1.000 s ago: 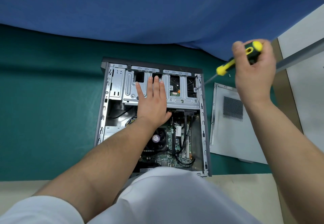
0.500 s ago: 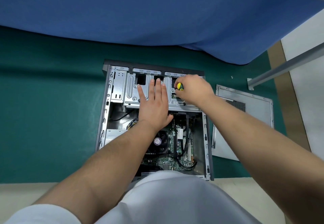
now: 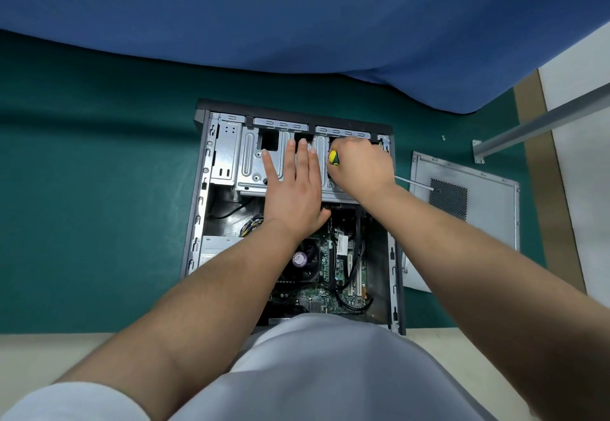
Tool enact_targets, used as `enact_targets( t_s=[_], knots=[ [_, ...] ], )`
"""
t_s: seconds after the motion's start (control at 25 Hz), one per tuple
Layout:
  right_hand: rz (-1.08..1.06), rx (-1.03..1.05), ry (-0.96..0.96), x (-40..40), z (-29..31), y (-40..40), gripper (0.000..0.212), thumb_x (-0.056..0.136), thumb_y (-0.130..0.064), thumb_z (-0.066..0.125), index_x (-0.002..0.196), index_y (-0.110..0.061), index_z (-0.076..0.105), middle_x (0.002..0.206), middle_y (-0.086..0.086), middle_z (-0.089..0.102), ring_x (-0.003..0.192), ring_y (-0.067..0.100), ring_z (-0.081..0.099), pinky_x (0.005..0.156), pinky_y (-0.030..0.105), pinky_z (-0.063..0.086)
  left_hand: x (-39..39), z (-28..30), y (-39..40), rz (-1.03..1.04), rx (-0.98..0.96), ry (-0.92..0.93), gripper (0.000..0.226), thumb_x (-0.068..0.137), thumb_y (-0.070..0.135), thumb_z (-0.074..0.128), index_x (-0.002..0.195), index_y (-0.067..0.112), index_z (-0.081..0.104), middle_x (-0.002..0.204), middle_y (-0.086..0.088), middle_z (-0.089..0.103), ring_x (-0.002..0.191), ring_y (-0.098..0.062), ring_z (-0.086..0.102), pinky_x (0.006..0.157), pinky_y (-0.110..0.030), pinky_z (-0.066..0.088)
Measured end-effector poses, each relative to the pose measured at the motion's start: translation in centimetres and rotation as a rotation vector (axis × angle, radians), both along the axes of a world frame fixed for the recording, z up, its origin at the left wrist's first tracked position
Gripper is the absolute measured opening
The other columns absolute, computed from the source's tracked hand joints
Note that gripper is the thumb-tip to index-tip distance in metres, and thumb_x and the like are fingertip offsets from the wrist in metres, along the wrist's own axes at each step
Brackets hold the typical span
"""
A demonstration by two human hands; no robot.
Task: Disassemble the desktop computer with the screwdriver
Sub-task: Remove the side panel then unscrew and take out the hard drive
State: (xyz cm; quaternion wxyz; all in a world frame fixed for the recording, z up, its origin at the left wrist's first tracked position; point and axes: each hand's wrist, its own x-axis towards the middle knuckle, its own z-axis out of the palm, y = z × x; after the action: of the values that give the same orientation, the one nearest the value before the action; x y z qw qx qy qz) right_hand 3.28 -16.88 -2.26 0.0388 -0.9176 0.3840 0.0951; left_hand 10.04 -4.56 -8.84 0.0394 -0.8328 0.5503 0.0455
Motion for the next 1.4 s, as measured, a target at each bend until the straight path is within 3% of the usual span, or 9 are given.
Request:
enact_targets(
  t_s=[0.28, 0.44, 0.68, 0.88, 1.16, 1.4],
  knots=[
    [-0.106, 0.081, 0.01, 0.6, 0.0, -0.2, 0.02, 0.089, -0.027, 0.058, 0.104, -0.018, 0.066, 0.103, 0.01, 0.068, 0.093, 0.038, 0.066, 0.067, 0.034, 0.043, 0.1, -0.2, 0.0, -0.003, -0.01, -0.007, 0.121, 0.079, 0.075, 0.053, 0.16, -0.002, 0.007, 0.168, -0.026, 0.008, 0.156, -0.046, 0.0, 0.112, -0.079, 0.004],
    [-0.054, 0.093, 0.028, 0.5, 0.3, -0.3, 0.025, 0.089, -0.027, 0.06, 0.11, -0.015, 0.066, 0.108, 0.01, 0.067, 0.096, 0.037, 0.065, 0.068, 0.034, 0.043, 0.0, -0.2, 0.0, -0.002, -0.013, -0.005, 0.121, 0.079, 0.075, 0.053, 0.16, -0.002, 0.008, 0.168, -0.026, 0.008, 0.156, -0.046, 0.0, 0.112, -0.079, 0.003],
    [-0.031, 0.121, 0.032, 0.6, 0.6, -0.6, 0.011, 0.088, -0.027, 0.059, 0.088, -0.019, 0.053, 0.09, 0.006, 0.059, 0.089, 0.036, 0.063, 0.066, 0.034, 0.043, 0.1, -0.3, 0.0, -0.001, -0.018, -0.004, 0.121, 0.08, 0.075, 0.053, 0.16, -0.003, 0.006, 0.168, -0.026, 0.008, 0.156, -0.046, -0.001, 0.112, -0.079, 0.002],
    [0.003, 0.116, 0.018, 0.6, 0.6, -0.5, 0.011, 0.089, -0.027, 0.058, 0.092, -0.017, 0.053, 0.101, 0.01, 0.065, 0.09, 0.037, 0.063, 0.067, 0.034, 0.044, 0.1, -0.3, 0.0, -0.002, -0.02, -0.008, 0.121, 0.08, 0.075, 0.053, 0.16, -0.003, 0.006, 0.168, -0.027, 0.008, 0.156, -0.046, 0.0, 0.112, -0.079, 0.002],
    [-0.057, 0.179, -0.004, 0.6, 0.9, -0.2, 0.01, 0.088, -0.026, 0.057, 0.087, -0.018, 0.051, 0.088, 0.004, 0.055, 0.083, 0.033, 0.057, 0.069, 0.036, 0.05, 0.0, -0.3, 0.0, -0.001, -0.021, -0.007, 0.12, 0.08, 0.075, 0.053, 0.16, -0.002, 0.007, 0.168, -0.026, 0.009, 0.156, -0.046, 0.001, 0.112, -0.079, 0.003],
    [-0.201, 0.311, -0.02, 1.0, 1.1, -1.1, 0.013, 0.083, -0.023, 0.061, 0.075, -0.015, 0.056, 0.077, 0.005, 0.06, 0.079, 0.03, 0.06, 0.053, 0.026, 0.036, 0.1, -0.3, 0.1, -0.008, -0.029, -0.009, 0.12, 0.08, 0.075, 0.053, 0.16, -0.002, 0.008, 0.168, -0.027, 0.01, 0.156, -0.046, 0.001, 0.112, -0.079, 0.003]
  ],
)
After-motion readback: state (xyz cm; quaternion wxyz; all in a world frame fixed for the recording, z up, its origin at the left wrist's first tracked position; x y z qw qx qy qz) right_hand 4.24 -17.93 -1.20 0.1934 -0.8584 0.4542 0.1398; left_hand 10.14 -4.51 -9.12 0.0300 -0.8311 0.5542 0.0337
